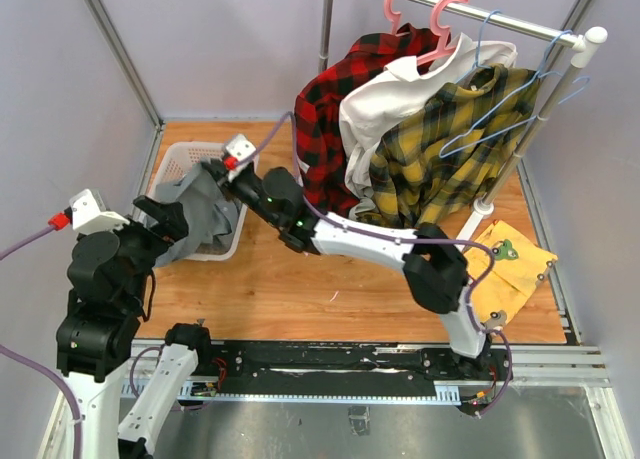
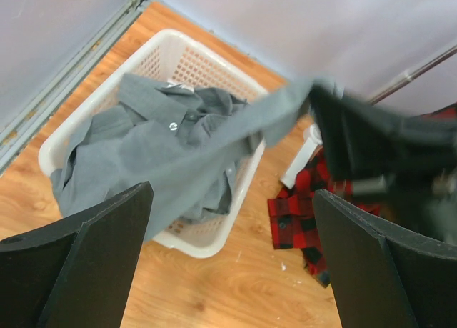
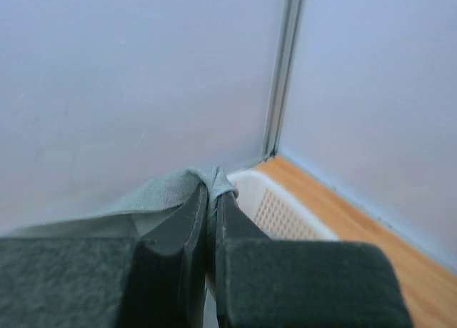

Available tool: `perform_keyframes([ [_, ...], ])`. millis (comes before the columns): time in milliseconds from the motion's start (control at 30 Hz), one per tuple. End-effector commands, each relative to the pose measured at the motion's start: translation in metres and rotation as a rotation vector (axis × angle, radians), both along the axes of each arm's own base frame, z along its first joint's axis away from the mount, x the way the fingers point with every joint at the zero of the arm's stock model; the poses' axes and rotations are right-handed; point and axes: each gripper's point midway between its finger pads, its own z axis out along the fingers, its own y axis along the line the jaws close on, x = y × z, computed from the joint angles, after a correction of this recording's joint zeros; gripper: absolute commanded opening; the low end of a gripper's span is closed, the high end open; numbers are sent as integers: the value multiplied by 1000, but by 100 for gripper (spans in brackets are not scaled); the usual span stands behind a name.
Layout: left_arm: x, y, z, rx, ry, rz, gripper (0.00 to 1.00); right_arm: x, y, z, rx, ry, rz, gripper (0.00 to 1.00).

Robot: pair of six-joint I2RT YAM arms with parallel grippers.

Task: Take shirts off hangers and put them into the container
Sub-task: Place the shirt in the bin.

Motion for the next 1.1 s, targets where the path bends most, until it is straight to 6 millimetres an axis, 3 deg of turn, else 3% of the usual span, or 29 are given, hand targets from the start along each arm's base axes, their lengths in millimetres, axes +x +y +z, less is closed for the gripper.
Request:
perform_keyframes([
  [0,1,6,-19,27,42,30,100,81,6,10,3,-8,-206,1],
  [67,4,4,-24,24,57,25,100,99,29,-22,-58,41,-173,1],
  [167,6,2,-26,22,60,14,100,99,52,-94,-168,183,-100,1],
  [267,8,0,-29,25,69,2,100,94,54,-175,-287,326,-86,1],
  [333,10,-2,-33,21,78,-6,100,83,54,-218,-366,404,-45,1],
  [367,10,-3,-35,17,80,-10,100,76,53,-236,-391,437,-21,3],
  [433,12,-5,-40,11,83,-15,100,66,51,-252,-414,474,12,7],
  [533,16,-5,-50,11,106,-14,100,59,48,-240,-416,457,49,20],
  [667,20,-3,-63,10,138,9,100,60,39,-174,-378,357,61,46],
  [733,23,-3,-67,10,146,11,100,61,29,-137,-346,301,48,50],
  [833,28,-4,-73,1,167,14,100,59,9,-105,-324,242,16,50],
  [933,32,-2,-84,2,199,33,100,52,-11,-87,-326,218,1,55],
  [1067,40,-1,-91,2,221,50,100,25,-33,-61,-274,191,58,58],
])
